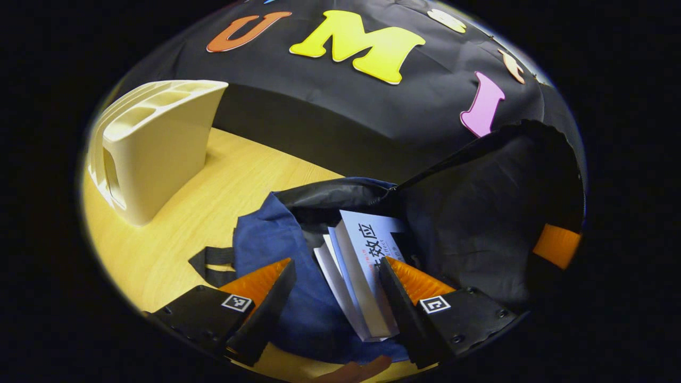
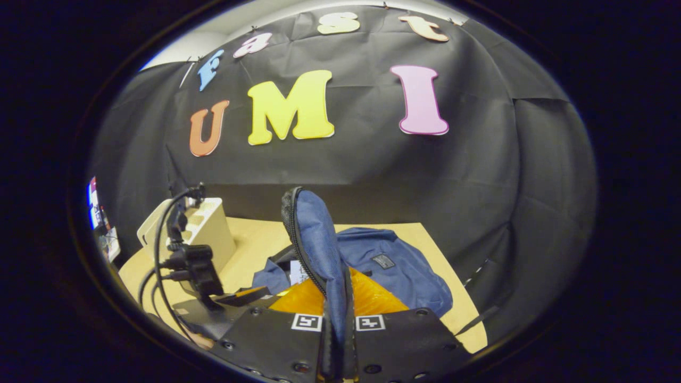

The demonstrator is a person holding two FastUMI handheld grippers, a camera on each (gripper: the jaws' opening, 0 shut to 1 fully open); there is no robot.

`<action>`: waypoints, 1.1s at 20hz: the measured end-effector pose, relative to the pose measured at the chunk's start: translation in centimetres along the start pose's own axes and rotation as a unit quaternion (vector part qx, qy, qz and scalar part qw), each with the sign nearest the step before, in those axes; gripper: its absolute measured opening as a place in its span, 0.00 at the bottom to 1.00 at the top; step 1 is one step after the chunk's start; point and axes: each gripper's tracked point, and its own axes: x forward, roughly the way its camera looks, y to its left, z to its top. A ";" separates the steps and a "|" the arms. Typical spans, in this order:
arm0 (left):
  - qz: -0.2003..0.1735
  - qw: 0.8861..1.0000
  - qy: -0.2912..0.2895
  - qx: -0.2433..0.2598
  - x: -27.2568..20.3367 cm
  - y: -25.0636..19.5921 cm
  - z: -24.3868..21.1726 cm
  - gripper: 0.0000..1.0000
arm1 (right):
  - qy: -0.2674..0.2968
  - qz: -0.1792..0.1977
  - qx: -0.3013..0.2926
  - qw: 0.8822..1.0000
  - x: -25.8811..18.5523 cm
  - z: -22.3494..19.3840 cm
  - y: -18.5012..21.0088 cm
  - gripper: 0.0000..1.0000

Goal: Open the schoolbag, grab two books from the bookshelf and put them into the schoolbag.

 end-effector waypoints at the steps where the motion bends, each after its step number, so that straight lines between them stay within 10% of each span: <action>1: 0.006 1.000 -0.007 0.009 -0.6 0.8 0.3 0.98 | 0.004 -0.005 0.001 1.000 -0.1 -0.5 -0.3 0.08; 12: 0.057 0.993 -0.084 0.059 -9.0 7.5 4.0 0.97 | 0.006 -0.050 -0.007 0.999 -2.8 -2.4 -0.1 0.13; 22: 0.086 0.983 -0.139 0.085 -16.7 10.5 6.7 0.97 | -0.006 -0.088 -0.003 0.996 -6.5 -2.9 -0.4 0.51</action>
